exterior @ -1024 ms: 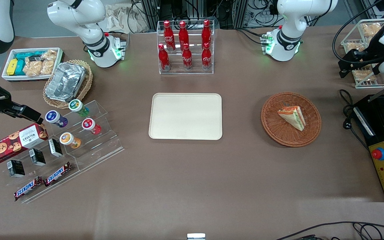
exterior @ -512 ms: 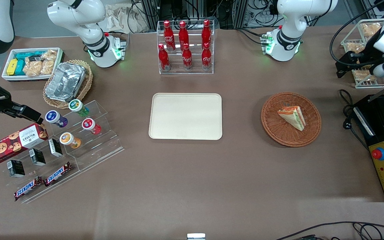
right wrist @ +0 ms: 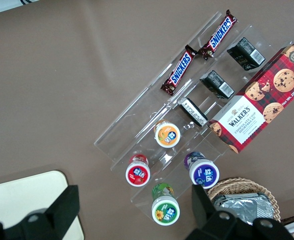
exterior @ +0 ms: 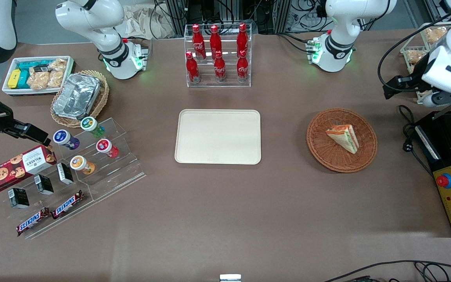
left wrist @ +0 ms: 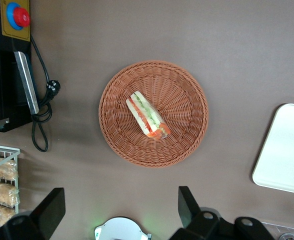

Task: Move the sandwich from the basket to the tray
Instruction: 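Lower the open left gripper over the wrapped sandwich in the basket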

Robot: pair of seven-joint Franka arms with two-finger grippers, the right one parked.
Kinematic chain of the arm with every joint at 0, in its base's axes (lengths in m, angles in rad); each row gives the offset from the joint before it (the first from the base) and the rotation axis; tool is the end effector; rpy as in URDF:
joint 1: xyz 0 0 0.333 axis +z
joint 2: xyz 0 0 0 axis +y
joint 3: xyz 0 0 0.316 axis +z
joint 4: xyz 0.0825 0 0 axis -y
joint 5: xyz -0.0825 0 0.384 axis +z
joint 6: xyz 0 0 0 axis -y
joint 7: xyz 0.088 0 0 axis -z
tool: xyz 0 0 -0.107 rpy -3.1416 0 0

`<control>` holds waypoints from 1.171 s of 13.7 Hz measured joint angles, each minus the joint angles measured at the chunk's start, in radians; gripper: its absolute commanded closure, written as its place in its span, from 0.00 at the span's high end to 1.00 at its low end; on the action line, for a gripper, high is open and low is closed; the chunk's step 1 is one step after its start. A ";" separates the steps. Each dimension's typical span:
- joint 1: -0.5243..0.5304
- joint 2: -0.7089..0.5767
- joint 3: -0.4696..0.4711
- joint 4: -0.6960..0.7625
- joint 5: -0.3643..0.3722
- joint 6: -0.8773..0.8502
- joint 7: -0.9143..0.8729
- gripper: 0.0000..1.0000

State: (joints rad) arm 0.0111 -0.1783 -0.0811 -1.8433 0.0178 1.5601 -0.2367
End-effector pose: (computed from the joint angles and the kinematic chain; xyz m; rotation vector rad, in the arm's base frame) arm 0.4904 -0.0355 0.5887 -3.0791 -0.2592 0.1537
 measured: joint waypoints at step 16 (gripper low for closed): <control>0.005 -0.006 0.005 -0.566 -0.004 0.668 -0.456 0.99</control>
State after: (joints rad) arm 0.0157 -0.1843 -0.0763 -2.4098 0.0137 2.2279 -0.6929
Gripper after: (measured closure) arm 0.009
